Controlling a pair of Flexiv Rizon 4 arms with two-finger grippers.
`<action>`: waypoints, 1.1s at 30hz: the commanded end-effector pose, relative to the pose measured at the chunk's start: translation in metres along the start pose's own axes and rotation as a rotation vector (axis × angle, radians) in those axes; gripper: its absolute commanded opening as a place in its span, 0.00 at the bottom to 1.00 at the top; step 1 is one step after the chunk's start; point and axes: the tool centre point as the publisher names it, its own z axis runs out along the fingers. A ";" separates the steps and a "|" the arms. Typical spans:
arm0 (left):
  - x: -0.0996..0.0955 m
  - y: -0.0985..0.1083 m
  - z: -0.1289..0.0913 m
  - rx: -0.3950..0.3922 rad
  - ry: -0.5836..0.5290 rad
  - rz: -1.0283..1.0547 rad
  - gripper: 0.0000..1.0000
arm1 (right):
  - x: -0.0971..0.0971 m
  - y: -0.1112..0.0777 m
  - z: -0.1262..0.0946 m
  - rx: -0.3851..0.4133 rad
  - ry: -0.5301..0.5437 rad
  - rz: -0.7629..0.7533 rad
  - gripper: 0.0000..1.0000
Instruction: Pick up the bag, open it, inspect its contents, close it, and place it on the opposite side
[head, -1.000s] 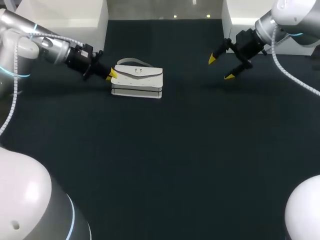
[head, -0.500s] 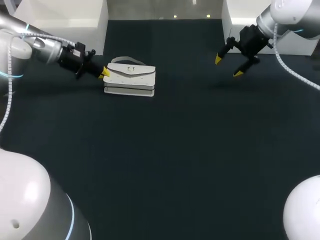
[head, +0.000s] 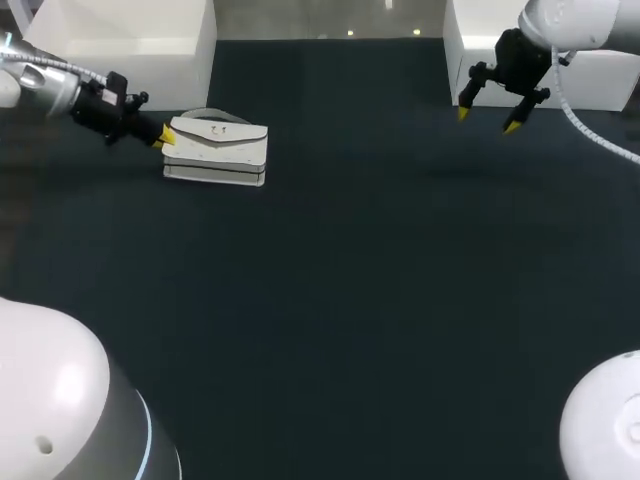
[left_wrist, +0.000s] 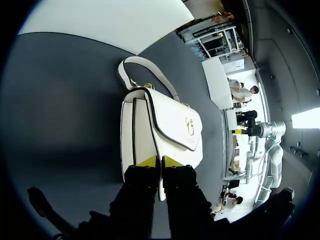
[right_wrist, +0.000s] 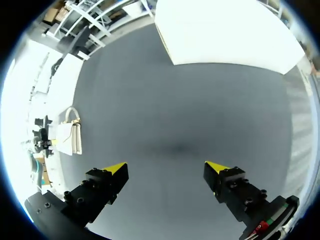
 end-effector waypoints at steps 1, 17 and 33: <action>-0.019 -0.004 -0.019 -0.007 0.032 0.006 0.00 | -0.003 -0.005 -0.006 -0.034 -0.085 -0.004 1.00; -0.076 -0.023 -0.080 -0.024 0.043 0.033 0.00 | -0.015 -0.006 -0.011 -0.025 -0.125 0.017 1.00; -0.126 -0.040 -0.124 -0.108 0.015 0.045 0.00 | -0.015 -0.006 -0.011 -0.025 -0.125 0.017 1.00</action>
